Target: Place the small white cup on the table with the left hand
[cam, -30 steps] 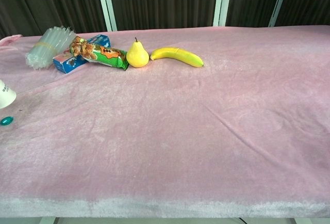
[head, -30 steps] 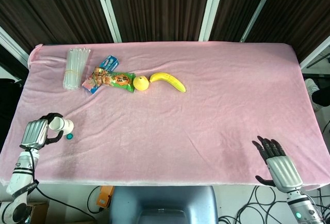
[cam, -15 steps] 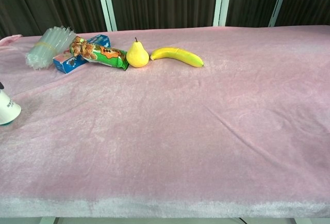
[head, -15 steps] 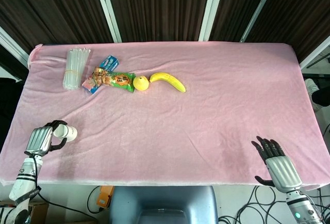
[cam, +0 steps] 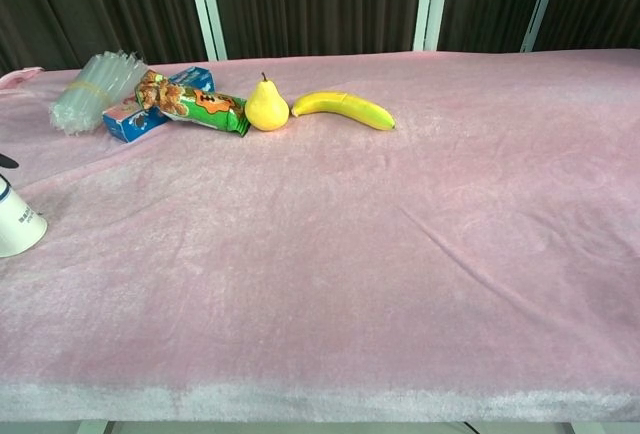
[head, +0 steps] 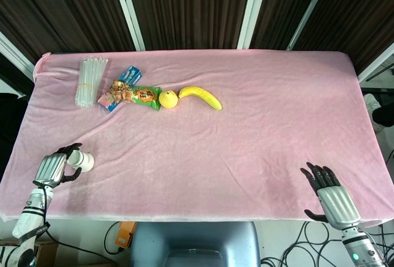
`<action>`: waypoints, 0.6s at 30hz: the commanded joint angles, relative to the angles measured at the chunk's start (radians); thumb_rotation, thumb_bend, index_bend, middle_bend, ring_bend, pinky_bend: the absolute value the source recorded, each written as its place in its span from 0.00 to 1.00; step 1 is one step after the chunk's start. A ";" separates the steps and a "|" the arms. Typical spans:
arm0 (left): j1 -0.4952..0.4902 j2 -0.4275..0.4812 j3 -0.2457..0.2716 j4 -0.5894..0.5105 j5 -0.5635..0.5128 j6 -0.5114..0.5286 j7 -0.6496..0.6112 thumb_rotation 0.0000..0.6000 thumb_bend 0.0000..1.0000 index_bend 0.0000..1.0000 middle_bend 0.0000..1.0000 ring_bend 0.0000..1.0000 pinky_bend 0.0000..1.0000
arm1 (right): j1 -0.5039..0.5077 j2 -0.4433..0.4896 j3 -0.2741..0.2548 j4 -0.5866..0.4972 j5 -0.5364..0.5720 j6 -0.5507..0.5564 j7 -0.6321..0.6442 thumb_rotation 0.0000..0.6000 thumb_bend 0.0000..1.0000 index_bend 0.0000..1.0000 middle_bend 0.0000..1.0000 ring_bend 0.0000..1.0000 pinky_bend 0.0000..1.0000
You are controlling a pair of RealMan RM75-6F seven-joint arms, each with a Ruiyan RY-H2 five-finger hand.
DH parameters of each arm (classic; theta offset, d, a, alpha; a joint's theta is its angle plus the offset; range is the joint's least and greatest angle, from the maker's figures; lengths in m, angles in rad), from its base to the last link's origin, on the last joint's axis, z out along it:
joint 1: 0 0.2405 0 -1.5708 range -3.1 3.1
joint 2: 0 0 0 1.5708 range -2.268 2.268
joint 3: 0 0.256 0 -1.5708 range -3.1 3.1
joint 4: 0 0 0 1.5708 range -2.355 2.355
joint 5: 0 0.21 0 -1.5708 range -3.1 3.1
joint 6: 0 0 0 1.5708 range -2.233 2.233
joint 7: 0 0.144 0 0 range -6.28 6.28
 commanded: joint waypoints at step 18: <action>0.297 0.112 0.161 -0.085 0.301 0.578 -0.082 1.00 0.34 0.00 0.00 0.00 0.07 | 0.004 0.002 -0.008 -0.003 -0.005 -0.011 -0.004 1.00 0.25 0.00 0.00 0.00 0.00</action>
